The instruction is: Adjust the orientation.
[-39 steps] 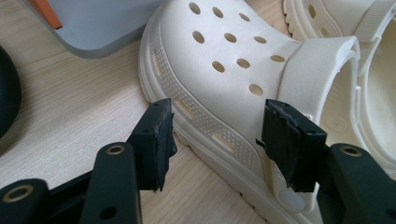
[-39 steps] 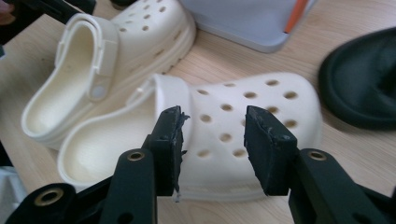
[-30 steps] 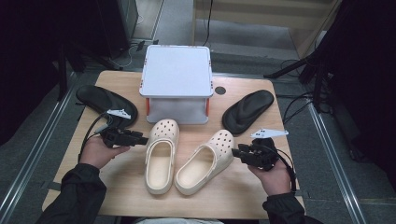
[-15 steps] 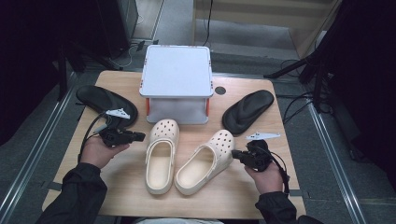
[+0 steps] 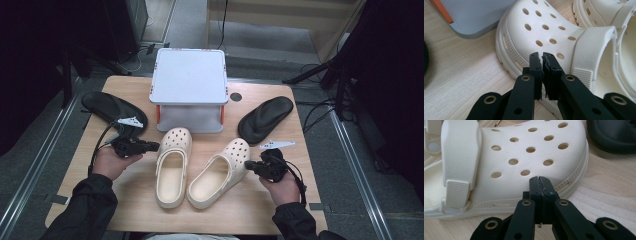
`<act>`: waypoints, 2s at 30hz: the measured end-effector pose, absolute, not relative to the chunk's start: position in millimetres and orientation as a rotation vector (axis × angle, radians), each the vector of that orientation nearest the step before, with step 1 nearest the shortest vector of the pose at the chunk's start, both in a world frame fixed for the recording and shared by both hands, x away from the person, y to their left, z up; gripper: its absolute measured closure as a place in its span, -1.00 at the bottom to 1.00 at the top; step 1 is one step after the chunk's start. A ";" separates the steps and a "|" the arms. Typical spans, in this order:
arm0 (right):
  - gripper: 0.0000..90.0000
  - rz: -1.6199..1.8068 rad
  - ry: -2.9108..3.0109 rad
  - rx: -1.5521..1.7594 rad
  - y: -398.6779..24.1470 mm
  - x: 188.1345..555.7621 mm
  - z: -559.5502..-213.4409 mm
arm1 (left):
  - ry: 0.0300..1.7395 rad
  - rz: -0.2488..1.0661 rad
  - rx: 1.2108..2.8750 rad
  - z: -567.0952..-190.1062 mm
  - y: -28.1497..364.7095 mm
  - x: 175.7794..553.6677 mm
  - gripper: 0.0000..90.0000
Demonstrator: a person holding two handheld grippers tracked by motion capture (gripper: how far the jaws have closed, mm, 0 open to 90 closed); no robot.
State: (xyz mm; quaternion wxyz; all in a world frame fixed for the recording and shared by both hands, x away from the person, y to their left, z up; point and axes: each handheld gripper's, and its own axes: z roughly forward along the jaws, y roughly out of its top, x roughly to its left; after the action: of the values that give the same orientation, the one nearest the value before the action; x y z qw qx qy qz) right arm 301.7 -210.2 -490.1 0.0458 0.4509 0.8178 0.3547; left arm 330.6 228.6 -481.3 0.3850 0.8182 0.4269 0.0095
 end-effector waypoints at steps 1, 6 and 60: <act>1.00 1.092 2.499 1.375 -209.9 302.7 -490.4 | 1.090 0.026 2.095 -482.7 228.9 331.2 0.92; 1.00 1.110 2.500 1.378 -209.3 308.7 -491.3 | 1.081 0.036 2.101 -483.0 227.8 329.1 0.92; 0.99 1.173 2.562 1.243 -147.0 359.0 -495.9 | 1.124 -0.040 2.076 -495.9 222.7 312.6 0.94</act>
State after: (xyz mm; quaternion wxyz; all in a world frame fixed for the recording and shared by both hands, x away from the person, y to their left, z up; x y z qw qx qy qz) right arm 359.0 -147.0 -495.9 0.0310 0.4034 0.8315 0.3806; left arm 312.6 222.7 -495.9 0.3804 0.8131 0.4403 -0.0159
